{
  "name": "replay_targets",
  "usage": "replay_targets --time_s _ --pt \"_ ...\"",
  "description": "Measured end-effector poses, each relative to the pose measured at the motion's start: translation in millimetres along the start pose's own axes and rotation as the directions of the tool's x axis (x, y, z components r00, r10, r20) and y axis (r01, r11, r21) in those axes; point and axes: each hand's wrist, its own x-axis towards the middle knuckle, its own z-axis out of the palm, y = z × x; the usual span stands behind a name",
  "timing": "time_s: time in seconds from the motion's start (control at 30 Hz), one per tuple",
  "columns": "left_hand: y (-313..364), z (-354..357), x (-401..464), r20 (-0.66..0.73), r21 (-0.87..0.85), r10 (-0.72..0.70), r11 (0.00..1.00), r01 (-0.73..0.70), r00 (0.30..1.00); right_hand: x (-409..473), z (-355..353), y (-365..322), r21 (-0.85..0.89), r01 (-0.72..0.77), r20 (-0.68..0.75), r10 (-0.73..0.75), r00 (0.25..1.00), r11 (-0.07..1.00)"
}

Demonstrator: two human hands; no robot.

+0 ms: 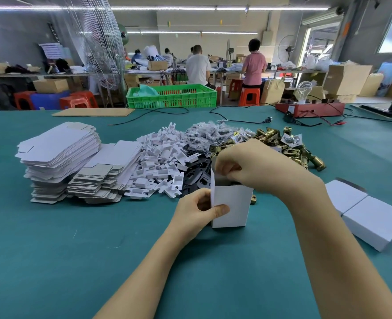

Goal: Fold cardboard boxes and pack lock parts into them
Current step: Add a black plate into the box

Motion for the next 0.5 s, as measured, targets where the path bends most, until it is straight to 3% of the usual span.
replay_targets --time_s 0.17,0.27,0.37,0.5 --pt "1 1 0 -0.008 -0.009 -0.006 1.0 0.006 1.0 -10 -14 22 0.227 0.012 -0.107 0.012 0.994 0.974" --pt "1 1 0 0.002 -0.017 -0.003 1.0 0.003 1.0 -16 -19 43 0.36 -0.004 -0.231 0.094 0.968 0.933" --pt "0 0 0 0.005 -0.027 -0.002 1.0 0.002 1.0 -16 -13 66 0.411 -0.103 -0.303 0.243 0.922 0.906" --pt "0 0 0 0.01 -0.025 0.003 1.0 -0.003 1.0 -11 3 91 0.435 -0.25 -0.268 0.39 0.881 0.865"
